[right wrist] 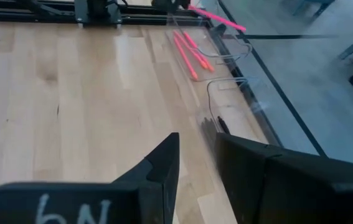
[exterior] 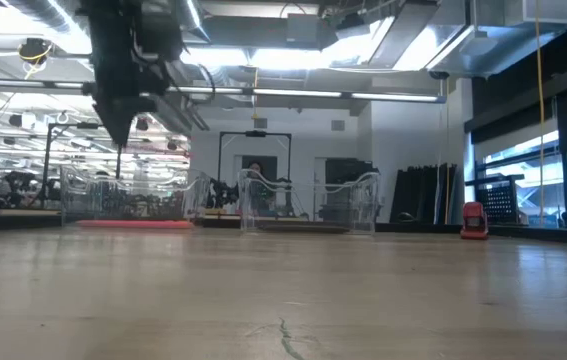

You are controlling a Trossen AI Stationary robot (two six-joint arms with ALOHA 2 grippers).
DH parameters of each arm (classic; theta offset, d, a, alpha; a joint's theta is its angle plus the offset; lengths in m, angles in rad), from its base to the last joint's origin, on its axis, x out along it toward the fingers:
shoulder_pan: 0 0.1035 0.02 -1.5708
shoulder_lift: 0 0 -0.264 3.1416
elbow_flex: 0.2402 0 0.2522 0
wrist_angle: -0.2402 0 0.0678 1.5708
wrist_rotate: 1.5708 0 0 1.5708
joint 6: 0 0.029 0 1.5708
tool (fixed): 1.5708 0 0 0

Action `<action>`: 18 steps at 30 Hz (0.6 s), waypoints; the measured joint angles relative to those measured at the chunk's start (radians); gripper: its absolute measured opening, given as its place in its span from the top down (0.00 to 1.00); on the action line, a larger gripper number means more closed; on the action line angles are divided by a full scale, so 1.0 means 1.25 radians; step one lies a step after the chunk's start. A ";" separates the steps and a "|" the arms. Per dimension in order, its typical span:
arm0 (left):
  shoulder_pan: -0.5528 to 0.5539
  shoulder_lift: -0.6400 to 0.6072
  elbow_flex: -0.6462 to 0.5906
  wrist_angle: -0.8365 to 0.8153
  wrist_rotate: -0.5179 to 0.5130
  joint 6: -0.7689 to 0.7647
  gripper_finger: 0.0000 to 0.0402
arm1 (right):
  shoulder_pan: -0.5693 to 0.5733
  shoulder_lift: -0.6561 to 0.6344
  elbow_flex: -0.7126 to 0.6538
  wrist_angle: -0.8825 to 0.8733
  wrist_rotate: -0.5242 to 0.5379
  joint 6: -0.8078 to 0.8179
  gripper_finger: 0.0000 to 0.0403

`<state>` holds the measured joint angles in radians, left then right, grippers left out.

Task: Sort crayons/erasers/pens/pencils in bins
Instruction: Put the pink pencil into the top left transparent bin

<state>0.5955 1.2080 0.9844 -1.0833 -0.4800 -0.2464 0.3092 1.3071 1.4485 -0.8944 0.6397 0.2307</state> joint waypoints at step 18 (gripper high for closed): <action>0.082 0.144 -0.091 0.110 0.016 0.080 0.96 | 0.000 0.000 0.000 0.000 -0.005 0.000 0.74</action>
<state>0.6982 1.3884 0.8703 -0.9461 -0.4606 -0.1463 0.3096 1.3071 1.4486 -0.8944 0.6338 0.2306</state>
